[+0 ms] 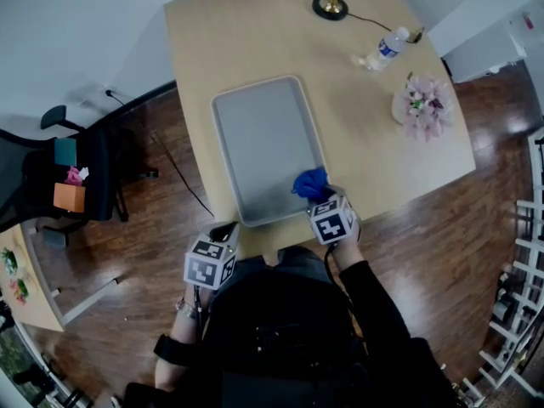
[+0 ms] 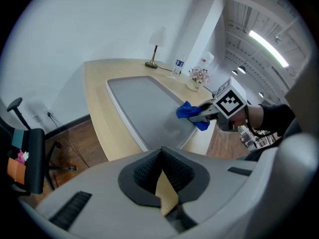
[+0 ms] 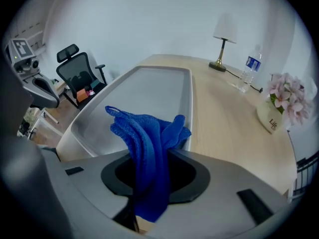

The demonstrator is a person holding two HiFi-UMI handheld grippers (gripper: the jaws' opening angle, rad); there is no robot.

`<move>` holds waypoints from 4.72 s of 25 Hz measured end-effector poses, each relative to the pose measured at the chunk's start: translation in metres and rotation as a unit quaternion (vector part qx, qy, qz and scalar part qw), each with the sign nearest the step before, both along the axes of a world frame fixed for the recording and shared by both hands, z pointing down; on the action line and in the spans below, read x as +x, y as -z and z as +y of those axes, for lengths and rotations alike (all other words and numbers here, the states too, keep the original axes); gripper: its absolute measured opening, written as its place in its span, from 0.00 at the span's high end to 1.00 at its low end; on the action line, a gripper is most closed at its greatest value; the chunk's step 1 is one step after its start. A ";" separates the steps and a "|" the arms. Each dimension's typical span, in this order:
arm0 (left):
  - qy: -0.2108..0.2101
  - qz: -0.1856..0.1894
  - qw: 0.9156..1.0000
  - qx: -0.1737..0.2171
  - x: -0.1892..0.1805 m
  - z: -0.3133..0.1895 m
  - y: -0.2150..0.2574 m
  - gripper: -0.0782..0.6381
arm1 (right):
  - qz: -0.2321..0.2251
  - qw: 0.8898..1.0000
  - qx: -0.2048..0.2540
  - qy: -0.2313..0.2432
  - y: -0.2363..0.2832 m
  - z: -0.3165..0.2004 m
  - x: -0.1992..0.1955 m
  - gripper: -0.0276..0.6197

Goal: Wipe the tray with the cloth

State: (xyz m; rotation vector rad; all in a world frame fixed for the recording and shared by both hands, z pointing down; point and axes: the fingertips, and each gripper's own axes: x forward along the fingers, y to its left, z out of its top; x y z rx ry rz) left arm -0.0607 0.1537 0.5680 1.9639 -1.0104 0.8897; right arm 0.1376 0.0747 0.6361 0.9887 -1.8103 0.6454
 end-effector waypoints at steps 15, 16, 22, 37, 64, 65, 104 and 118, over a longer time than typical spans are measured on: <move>0.037 -0.002 0.999 -0.013 -0.010 0.012 -0.009 0.89 | -0.078 0.994 -0.032 0.068 0.005 0.038 -0.101 0.75; 0.041 -0.002 0.999 -0.013 -0.012 0.013 -0.008 0.89 | -0.081 0.993 -0.035 0.075 0.005 0.042 -0.109 0.75; 0.058 -0.005 0.998 -0.014 -0.024 0.013 -0.008 0.89 | -0.112 0.983 -0.068 0.128 0.007 0.066 -0.159 0.75; 0.060 -0.005 0.998 0.000 -0.025 -0.002 0.001 0.89 | -0.190 0.961 -0.116 0.166 0.021 0.081 -0.196 0.75; 0.115 -0.003 0.993 -0.023 -0.074 -0.032 -0.010 0.89 | 0.004 0.938 0.035 0.345 0.017 -0.240 -0.248 0.75; 0.115 -0.003 0.993 -0.025 -0.075 -0.034 -0.010 0.89 | 0.001 0.937 0.025 0.348 0.009 -0.238 -0.247 0.75; 0.057 -0.004 0.998 -0.010 -0.016 -0.042 0.002 0.89 | -0.123 0.898 -0.105 0.408 0.012 0.046 -0.172 0.75; 0.060 -0.012 0.998 -0.018 -0.038 -0.045 -0.006 0.89 | -0.032 0.925 0.011 0.379 0.017 -0.223 -0.181 0.75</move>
